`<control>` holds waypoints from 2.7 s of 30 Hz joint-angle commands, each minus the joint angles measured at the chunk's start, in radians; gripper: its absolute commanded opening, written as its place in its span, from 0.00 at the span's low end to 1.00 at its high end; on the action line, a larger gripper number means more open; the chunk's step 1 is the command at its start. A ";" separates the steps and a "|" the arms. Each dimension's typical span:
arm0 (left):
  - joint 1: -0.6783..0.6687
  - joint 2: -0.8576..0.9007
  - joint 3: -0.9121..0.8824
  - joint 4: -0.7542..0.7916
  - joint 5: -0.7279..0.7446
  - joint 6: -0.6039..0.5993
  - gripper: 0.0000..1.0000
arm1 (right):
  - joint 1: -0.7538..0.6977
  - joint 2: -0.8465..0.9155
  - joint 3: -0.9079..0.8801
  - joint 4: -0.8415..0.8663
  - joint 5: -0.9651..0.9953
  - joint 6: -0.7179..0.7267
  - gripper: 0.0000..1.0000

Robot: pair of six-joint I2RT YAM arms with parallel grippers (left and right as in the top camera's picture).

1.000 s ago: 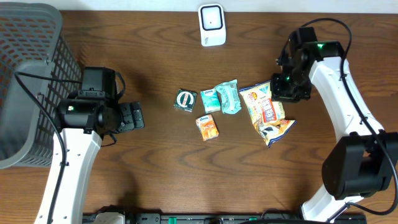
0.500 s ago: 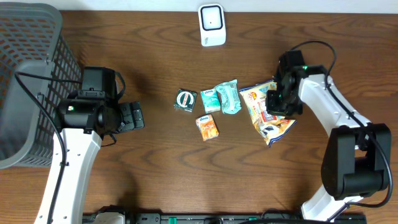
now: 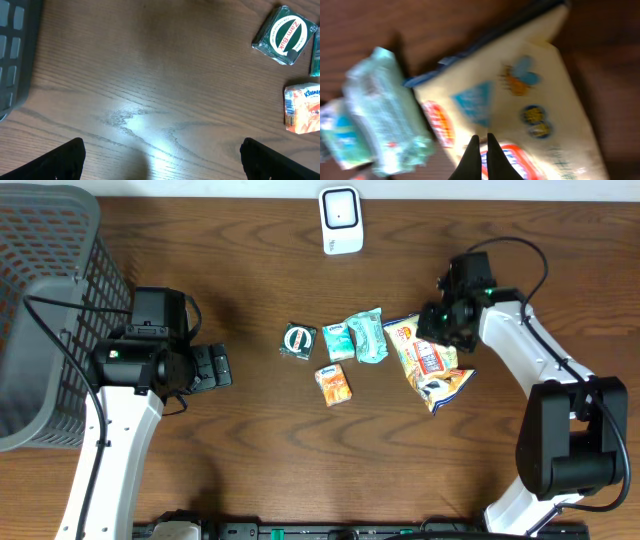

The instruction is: Scan the item barcode

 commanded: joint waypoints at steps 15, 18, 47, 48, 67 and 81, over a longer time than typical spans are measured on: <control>-0.004 0.005 -0.005 -0.002 -0.006 -0.016 0.98 | 0.003 0.044 0.388 -0.542 0.133 -0.197 0.01; -0.004 0.005 -0.005 -0.002 -0.005 -0.016 0.98 | 0.011 0.053 0.332 -0.594 0.180 -0.197 0.01; -0.004 0.005 -0.005 -0.002 -0.006 -0.016 0.98 | 0.016 0.060 0.077 0.032 -0.137 0.086 0.06; -0.004 0.005 -0.005 -0.002 -0.006 -0.016 0.98 | 0.016 0.060 0.103 0.015 -0.136 0.074 0.06; -0.004 0.005 -0.005 -0.002 -0.006 -0.016 0.98 | 0.012 0.061 0.303 -0.524 0.334 -0.162 0.37; -0.004 0.005 -0.005 -0.002 -0.006 -0.016 0.97 | -0.075 0.061 0.041 -0.401 0.114 -0.164 0.68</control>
